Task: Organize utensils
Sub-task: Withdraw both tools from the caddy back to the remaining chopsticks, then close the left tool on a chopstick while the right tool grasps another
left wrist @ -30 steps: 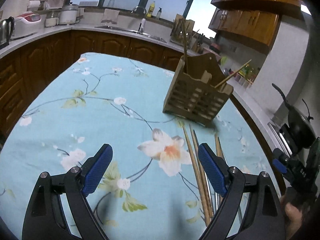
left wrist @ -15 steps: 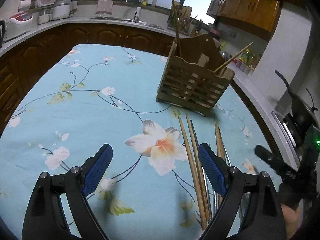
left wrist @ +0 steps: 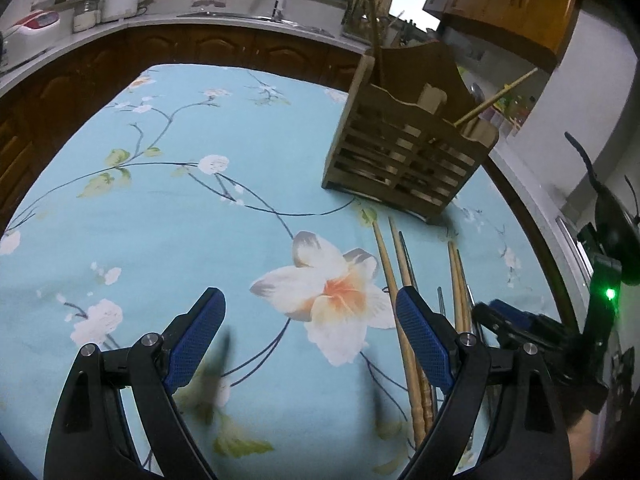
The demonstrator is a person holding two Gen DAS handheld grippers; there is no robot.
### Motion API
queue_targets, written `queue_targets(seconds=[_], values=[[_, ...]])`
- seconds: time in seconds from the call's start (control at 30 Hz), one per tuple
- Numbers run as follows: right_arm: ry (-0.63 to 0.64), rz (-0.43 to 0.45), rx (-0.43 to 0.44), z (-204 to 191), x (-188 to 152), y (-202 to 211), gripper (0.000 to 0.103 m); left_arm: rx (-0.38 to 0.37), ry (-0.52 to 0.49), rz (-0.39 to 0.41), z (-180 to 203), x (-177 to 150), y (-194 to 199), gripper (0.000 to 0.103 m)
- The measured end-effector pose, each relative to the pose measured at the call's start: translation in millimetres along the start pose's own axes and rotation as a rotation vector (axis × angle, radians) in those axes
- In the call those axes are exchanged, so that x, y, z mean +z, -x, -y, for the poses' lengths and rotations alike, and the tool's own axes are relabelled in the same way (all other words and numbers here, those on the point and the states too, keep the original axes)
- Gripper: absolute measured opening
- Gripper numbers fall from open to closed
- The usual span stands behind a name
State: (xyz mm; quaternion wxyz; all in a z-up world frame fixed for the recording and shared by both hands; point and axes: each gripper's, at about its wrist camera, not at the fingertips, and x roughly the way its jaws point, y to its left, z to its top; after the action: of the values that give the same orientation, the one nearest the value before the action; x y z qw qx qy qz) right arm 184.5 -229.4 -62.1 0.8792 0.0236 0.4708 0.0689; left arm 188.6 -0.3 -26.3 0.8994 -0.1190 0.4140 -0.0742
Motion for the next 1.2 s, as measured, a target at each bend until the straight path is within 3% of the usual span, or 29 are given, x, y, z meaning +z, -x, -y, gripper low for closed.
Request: queue_targets(seconds=[0.17, 0.27, 0.4, 0.47, 0.53, 0.8, 0.9, 1.07, 1.2], values=[[-0.006, -0.015, -0.056, 31, -15, 12, 0.033, -0.012, -0.031, -0.019, 12, 6, -15, 0.089], [-0.090, 0.007, 0.037, 47, -15, 22, 0.036, -0.011, -0.026, -0.022, 16, 12, -21, 0.089], [-0.069, 0.037, 0.113, 24, 2, 24, 0.038, -0.001, -0.013, -0.019, 14, 17, -22, 0.089], [-0.034, 0.023, 0.135, 7, 8, 11, 0.034, 0.005, -0.015, -0.024, 11, 17, -23, 0.089], [0.020, -0.022, 0.098, -8, 7, -4, 0.033, 0.011, -0.020, -0.035, 8, 18, -25, 0.089], [0.020, -0.029, 0.058, 14, -6, 7, 0.034, -0.010, -0.060, -0.057, 20, 26, -45, 0.089], [-0.048, 0.010, 0.114, 24, 5, 10, 0.033, 0.000, -0.104, -0.053, 34, 32, -54, 0.089], [-0.094, 0.035, 0.115, 27, 21, 4, 0.024, 0.017, -0.155, -0.085, 46, 39, -71, 0.074], [-0.076, -0.003, 0.100, 22, 29, -11, 0.020, 0.017, -0.167, -0.110, 48, 42, -83, 0.061]])
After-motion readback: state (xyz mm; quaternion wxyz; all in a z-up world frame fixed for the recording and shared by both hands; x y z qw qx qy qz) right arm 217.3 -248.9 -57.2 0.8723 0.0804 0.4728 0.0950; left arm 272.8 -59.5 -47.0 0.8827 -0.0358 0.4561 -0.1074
